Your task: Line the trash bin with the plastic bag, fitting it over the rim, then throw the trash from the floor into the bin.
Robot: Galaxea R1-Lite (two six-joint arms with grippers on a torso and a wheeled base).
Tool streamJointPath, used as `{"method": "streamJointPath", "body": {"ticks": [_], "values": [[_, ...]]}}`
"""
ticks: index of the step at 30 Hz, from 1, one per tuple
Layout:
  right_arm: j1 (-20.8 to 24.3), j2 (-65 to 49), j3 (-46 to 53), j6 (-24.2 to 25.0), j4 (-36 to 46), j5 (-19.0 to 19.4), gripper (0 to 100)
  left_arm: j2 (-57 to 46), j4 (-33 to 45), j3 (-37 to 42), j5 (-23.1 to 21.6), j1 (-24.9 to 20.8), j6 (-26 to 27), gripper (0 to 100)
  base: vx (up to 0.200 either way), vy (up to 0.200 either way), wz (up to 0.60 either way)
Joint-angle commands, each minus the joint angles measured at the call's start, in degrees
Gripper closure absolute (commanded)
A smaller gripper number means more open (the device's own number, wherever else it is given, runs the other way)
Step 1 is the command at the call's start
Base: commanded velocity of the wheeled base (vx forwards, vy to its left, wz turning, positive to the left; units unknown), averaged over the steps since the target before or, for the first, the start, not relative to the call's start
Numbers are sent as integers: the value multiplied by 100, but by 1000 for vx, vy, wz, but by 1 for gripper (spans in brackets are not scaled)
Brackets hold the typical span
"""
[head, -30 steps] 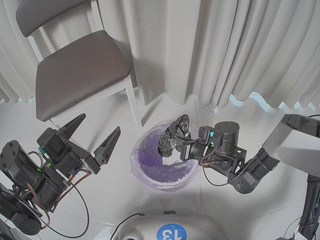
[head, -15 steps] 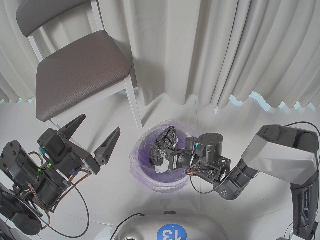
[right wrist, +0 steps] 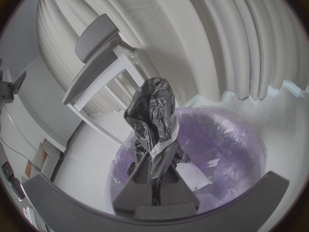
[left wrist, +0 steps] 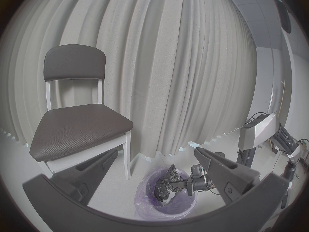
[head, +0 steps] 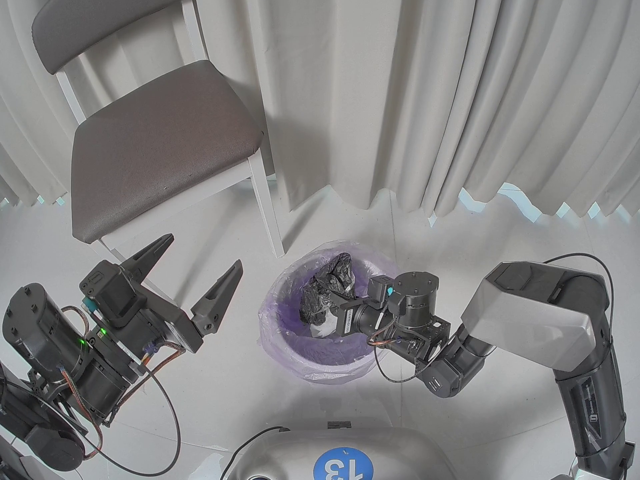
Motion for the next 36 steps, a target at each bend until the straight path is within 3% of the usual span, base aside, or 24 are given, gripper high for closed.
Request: {"method": "streamJointPath", "body": {"ticks": [1, 26, 36], "values": [[-14, 298, 3, -14, -65, 52, 100, 34, -102, -2, 2, -2, 2, 0, 0, 0, 0], [-6, 465, -261, -462, 444, 114, 100, -36, -102, -20, 2, 7, 2, 0, 0, 0, 0], [-23, -309, 55, -665, 664, 114, 100, -36, -102, -38, 2, 7, 2, 0, 0, 0, 0]]}}
